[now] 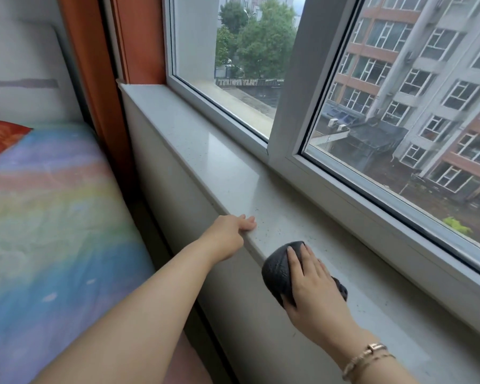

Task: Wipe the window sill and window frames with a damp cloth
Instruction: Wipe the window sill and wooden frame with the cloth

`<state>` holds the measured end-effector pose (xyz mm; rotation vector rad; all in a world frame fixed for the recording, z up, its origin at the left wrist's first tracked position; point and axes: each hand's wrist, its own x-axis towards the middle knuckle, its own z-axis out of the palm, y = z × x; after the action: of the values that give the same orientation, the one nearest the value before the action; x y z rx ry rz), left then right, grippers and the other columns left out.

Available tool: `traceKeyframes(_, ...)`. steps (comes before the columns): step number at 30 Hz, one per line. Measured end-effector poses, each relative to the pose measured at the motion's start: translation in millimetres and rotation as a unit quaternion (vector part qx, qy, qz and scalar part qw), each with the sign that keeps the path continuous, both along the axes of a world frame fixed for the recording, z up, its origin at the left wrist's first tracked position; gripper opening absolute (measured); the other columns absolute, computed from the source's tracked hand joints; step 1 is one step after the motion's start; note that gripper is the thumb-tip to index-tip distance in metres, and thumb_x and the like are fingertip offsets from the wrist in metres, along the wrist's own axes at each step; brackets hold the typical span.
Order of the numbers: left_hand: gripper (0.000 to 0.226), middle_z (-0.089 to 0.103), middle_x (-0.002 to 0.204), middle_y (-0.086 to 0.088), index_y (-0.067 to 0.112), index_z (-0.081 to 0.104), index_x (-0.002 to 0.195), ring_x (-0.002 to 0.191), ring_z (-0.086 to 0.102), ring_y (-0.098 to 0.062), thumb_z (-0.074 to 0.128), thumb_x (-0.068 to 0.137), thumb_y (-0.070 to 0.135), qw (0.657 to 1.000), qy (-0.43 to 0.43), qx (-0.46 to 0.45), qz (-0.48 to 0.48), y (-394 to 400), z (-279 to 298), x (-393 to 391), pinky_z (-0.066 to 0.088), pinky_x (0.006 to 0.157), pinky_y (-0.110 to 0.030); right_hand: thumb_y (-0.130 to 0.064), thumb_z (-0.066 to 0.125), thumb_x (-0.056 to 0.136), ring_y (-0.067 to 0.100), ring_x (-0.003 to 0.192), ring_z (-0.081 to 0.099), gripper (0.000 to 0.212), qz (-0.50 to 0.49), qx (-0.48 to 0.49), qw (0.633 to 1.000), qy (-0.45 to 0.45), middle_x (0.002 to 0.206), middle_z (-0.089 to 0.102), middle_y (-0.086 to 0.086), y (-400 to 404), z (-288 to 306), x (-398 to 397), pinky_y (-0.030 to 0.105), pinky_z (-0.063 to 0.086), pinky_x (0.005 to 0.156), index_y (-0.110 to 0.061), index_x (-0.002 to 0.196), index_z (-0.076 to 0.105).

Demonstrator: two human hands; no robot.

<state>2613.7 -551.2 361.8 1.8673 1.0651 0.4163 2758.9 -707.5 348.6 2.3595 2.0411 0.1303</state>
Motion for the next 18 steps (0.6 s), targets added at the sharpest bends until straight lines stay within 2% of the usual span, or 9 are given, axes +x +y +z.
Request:
traceKeyframes(2,0.076,0.039,0.149,0.005,0.012,0.053,0.134,0.142,0.025,-0.004,0.023,0.076,-0.024,1.000,-0.009,-0.010,-0.001,-2,3,2,0.014,0.104,-0.009,-0.040,0.057,0.085,0.035,0.144,0.014,0.084,0.000,-0.001,1.000,0.020,0.155,0.015,0.023,13,3,-4,0.040,0.014,0.116,-0.003,0.149,0.017)
traceKeyframes(4,0.070,0.041,0.148,0.003,0.008,0.053,0.134,0.142,0.025,-0.006,0.024,0.079,-0.024,1.000,-0.016,-0.011,-0.003,-2,6,3,0.013,0.101,-0.006,-0.042,0.045,0.091,0.033,0.146,-0.001,0.082,-0.001,-0.005,0.999,0.041,0.157,-0.001,0.021,30,6,-9,0.039,0.004,0.118,-0.005,0.150,0.002)
traceKeyframes(7,0.062,0.043,0.146,-0.002,0.007,0.054,0.133,0.141,0.031,-0.012,0.030,0.084,-0.022,1.000,-0.024,-0.003,0.013,-3,8,5,0.017,0.102,-0.007,-0.043,0.044,0.092,0.033,0.146,-0.001,0.082,0.007,0.003,0.999,0.044,0.157,0.000,0.021,61,6,-17,0.040,0.002,0.118,-0.004,0.150,0.001)
traceKeyframes(10,0.065,0.044,0.146,-0.002,0.009,0.055,0.132,0.140,0.030,-0.006,0.029,0.083,-0.024,0.999,-0.039,-0.006,0.019,-3,8,5,0.011,0.093,0.001,-0.043,0.045,0.091,0.032,0.146,-0.001,0.083,0.021,0.018,0.998,0.059,0.157,0.001,0.021,84,6,-23,0.039,0.000,0.117,-0.004,0.150,0.002)
traceKeyframes(12,0.070,0.046,0.144,0.001,0.011,0.055,0.132,0.139,0.030,-0.005,0.027,0.079,-0.025,0.999,-0.036,0.012,0.020,-3,8,3,0.008,0.097,0.001,-0.042,0.045,0.091,0.031,0.146,-0.003,0.083,0.033,0.023,0.996,0.077,0.157,-0.001,0.020,85,4,-20,0.038,-0.001,0.117,-0.005,0.150,0.001)
traceKeyframes(14,0.077,0.045,0.144,0.006,0.015,0.054,0.133,0.140,0.028,-0.001,0.025,0.074,-0.025,0.999,-0.006,0.045,0.015,-4,6,2,0.004,0.113,-0.014,-0.039,0.046,0.091,0.030,0.146,-0.003,0.082,0.049,0.020,0.994,0.095,0.157,-0.002,0.019,68,0,-11,0.036,-0.002,0.117,-0.005,0.150,0.001)
traceKeyframes(15,0.081,0.043,0.145,0.009,0.018,0.053,0.134,0.139,0.027,0.001,0.026,0.071,-0.024,0.998,0.022,0.066,0.006,-4,6,1,-0.004,0.117,-0.023,-0.038,0.049,0.089,0.031,0.146,0.001,0.083,0.053,0.036,0.993,0.095,0.157,0.002,0.021,57,-4,-8,0.036,0.001,0.117,-0.004,0.150,0.006)
traceKeyframes(17,0.086,0.038,0.148,0.012,0.022,0.048,0.137,0.139,0.023,0.006,0.027,0.066,-0.022,0.995,0.056,0.082,-0.004,-6,3,2,-0.013,0.118,-0.031,-0.036,0.058,0.080,0.037,0.143,0.019,0.084,0.046,0.060,0.995,0.060,0.153,0.020,0.025,40,-8,-3,0.040,0.013,0.114,0.001,0.147,0.023)
traceKeyframes(18,0.088,0.036,0.150,0.012,0.023,0.046,0.139,0.139,0.021,0.006,0.027,0.066,-0.021,0.994,0.063,0.085,-0.004,-8,2,2,-0.013,0.118,-0.031,-0.036,0.059,0.079,0.038,0.142,0.020,0.084,0.037,0.060,0.996,0.055,0.152,0.022,0.026,38,-6,-2,0.040,0.014,0.114,0.001,0.146,0.024)
